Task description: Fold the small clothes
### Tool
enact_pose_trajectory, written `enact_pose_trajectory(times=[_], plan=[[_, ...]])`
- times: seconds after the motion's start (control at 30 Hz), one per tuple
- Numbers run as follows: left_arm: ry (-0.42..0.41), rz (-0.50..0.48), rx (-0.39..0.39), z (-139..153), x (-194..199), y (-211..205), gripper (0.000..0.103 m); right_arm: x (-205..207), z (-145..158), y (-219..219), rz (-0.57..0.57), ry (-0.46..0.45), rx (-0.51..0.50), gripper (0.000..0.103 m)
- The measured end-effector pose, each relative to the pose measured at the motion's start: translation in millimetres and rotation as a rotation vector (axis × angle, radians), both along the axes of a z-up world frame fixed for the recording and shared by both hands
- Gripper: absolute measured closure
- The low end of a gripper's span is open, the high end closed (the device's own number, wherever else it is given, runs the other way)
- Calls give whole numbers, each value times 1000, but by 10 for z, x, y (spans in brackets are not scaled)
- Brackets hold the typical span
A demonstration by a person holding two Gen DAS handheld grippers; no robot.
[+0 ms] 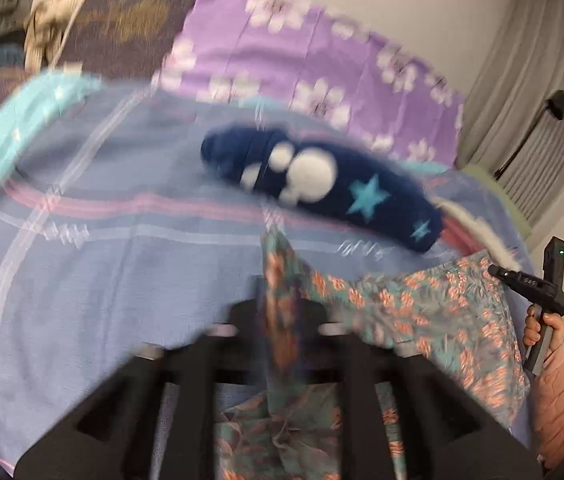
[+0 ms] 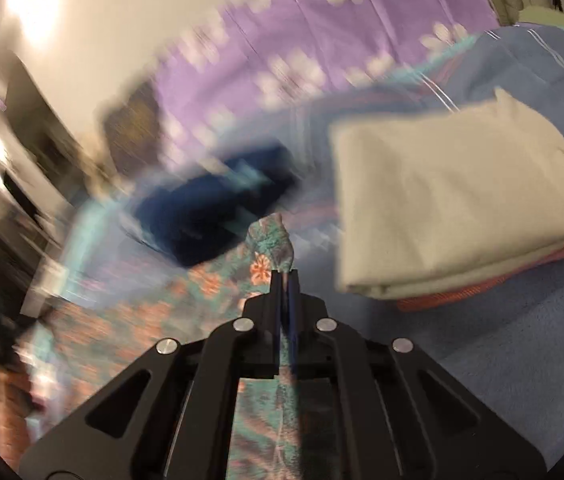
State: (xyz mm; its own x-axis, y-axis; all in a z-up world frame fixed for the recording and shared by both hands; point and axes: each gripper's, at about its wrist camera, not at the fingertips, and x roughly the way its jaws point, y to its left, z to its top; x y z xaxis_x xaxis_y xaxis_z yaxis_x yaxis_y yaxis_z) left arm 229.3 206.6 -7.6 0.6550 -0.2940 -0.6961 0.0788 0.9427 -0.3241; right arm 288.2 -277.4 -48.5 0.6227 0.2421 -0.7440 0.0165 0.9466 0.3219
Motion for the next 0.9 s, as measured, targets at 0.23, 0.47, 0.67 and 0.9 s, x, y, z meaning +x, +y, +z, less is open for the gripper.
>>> enact_pose_trajectory(times=[0.23, 0.47, 0.67, 0.9], plan=[[95, 43, -63, -291, -297, 60, 39, -643, -18, -173, -5, -22, -3, 76], [56, -51, -47, -185, -1271, -179, 37, -1560, 24, -333, -17, -46, 48, 68], [130, -80, 14, -373, -1604, -291, 97, -2051, -53, -268, -38, -41, 98, 64], [75, -26, 58, -167, -1933, -154, 100, -2367, 18, -210, -18, -54, 101, 60]])
